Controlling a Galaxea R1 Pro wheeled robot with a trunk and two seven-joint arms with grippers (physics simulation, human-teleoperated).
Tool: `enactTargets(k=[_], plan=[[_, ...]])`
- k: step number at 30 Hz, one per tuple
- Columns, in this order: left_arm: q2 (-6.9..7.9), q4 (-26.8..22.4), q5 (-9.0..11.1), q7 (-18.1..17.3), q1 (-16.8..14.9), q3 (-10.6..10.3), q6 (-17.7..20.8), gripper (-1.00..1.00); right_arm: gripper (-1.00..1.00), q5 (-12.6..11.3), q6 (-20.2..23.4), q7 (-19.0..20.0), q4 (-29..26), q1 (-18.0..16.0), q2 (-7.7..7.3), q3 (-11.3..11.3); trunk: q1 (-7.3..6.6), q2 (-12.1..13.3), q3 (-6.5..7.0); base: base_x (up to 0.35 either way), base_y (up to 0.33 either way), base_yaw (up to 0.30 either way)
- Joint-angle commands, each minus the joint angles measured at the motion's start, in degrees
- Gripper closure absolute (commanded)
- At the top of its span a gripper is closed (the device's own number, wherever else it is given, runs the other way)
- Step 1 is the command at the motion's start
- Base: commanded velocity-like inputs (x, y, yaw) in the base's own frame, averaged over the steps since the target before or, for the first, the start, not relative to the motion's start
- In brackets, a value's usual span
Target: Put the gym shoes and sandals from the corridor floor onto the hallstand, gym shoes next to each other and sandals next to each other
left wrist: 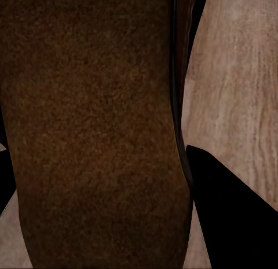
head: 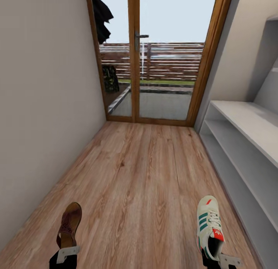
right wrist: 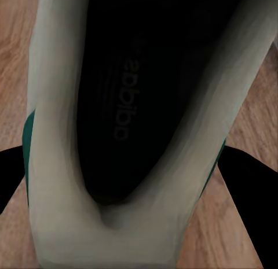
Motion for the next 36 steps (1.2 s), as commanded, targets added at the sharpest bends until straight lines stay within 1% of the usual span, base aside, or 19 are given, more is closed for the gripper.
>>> enactTargets(k=[1, 31, 36], plan=[[-0.03, 0.03, -0.63, -0.27, -0.03, 0.51, -0.18, 1.0, 1.0, 0.56, -0.19, 0.1, 0.03, -0.04, 0.04, -0.32, 0.02, -0.02, -0.04, 0.338, 0.0, 0.0], [-0.03, 0.03, -0.53, -0.27, -0.03, 0.59, -0.26, 1.0, 1.0, 0.53, -0.19, 0.05, 0.01, -0.04, 0.11, -0.33, 0.02, -0.02, -0.04, 0.338, 0.0, 0.0], [-0.03, 0.03, -0.46, -0.27, -0.03, 0.6, -0.26, 1.0, 1.0, 0.53, -0.16, 0.1, 0.01, -0.04, 0.08, -0.33, 0.02, -0.02, -0.04, 0.325, 0.099, -0.003]])
